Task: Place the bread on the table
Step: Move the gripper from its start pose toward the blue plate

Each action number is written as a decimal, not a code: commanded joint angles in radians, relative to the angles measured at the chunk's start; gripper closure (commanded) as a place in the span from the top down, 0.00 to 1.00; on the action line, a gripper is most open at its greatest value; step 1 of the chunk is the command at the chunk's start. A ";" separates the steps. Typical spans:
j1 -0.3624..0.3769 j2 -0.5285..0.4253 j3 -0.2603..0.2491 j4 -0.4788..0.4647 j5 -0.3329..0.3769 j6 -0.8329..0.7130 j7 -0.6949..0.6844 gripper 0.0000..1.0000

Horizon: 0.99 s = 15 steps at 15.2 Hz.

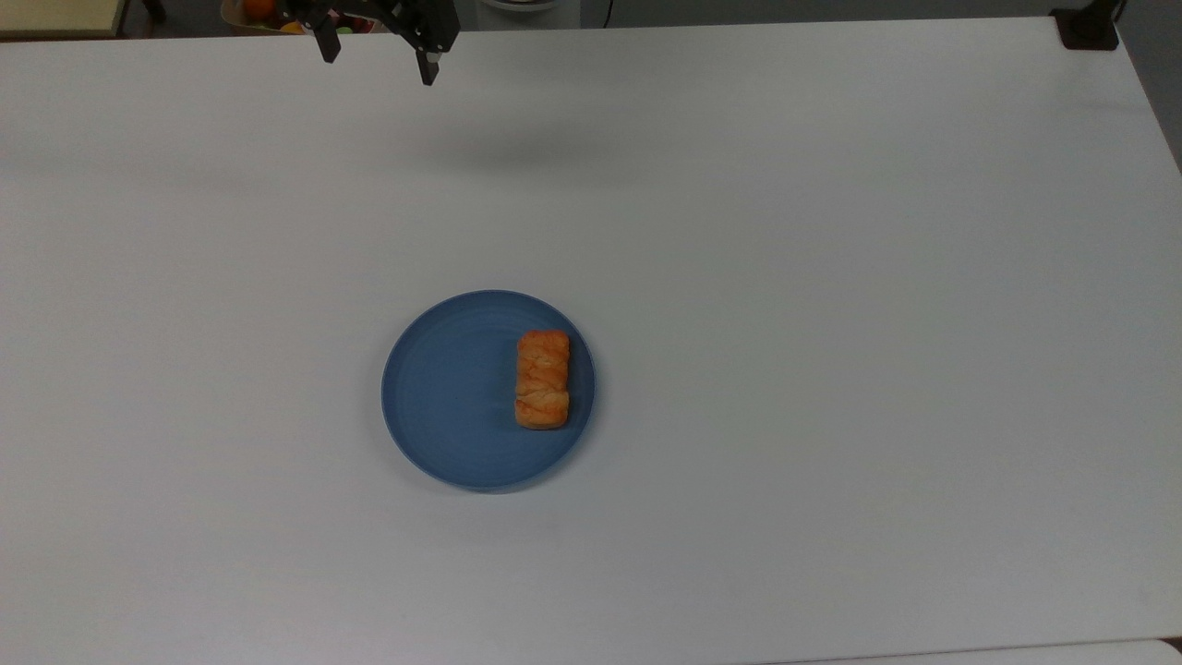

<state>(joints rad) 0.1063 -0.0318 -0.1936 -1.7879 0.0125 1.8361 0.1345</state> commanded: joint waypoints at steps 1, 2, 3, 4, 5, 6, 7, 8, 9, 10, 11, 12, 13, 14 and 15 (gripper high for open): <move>0.009 0.007 -0.021 0.028 -0.008 -0.017 -0.015 1.00; 0.009 0.012 -0.021 0.030 -0.005 -0.009 -0.016 1.00; 0.009 0.018 -0.021 0.031 0.000 -0.006 -0.018 1.00; 0.009 0.029 -0.024 0.047 0.001 -0.008 -0.026 1.00; 0.009 0.038 -0.029 0.067 0.003 -0.008 -0.042 1.00; 0.009 0.052 -0.036 0.082 0.004 -0.009 -0.056 1.00; 0.010 0.067 -0.036 0.102 0.006 -0.009 -0.064 1.00; 0.010 0.090 -0.036 0.128 0.006 -0.014 -0.065 1.00; 0.010 0.111 -0.036 0.145 0.007 -0.011 -0.065 1.00; 0.010 0.140 -0.036 0.171 0.014 -0.009 -0.064 1.00; 0.010 0.180 -0.036 0.214 0.030 -0.008 -0.062 1.00; 0.010 0.225 -0.036 0.255 0.056 -0.008 -0.062 1.00; 0.010 0.266 -0.036 0.290 0.069 -0.008 -0.065 1.00; 0.010 0.304 -0.036 0.317 0.069 -0.008 -0.064 1.00; 0.010 0.343 -0.026 0.337 0.069 -0.006 -0.058 1.00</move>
<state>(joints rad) 0.1083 0.1674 -0.2160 -1.5753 0.0521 1.8363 0.0944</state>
